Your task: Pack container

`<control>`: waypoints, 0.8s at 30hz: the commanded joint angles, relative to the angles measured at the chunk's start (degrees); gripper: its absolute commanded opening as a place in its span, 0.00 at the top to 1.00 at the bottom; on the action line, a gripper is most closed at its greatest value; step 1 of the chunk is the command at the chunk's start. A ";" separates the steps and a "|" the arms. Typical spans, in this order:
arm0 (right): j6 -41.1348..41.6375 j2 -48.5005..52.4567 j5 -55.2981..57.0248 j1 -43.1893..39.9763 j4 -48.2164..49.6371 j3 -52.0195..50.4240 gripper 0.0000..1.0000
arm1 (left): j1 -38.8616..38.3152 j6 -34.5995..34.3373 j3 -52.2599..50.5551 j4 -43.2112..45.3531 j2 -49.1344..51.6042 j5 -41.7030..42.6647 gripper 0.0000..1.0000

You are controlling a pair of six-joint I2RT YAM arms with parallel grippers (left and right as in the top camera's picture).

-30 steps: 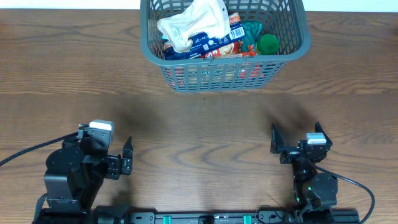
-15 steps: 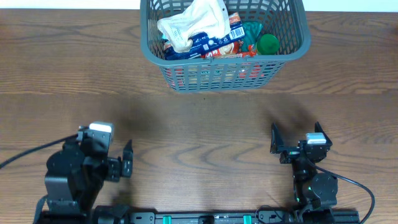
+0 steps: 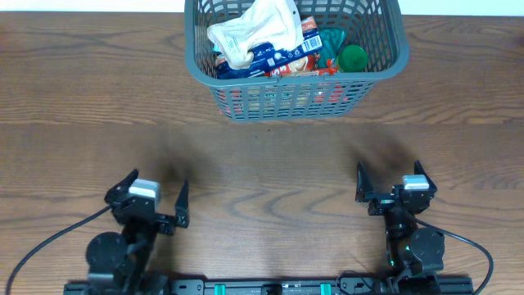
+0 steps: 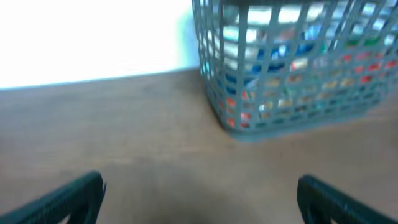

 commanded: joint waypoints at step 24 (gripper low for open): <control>-0.85 -0.35 -0.24 0.39 -0.04 -0.26 0.01 | -0.28 -0.52 -14.71 14.71 -2.34 -10.16 0.01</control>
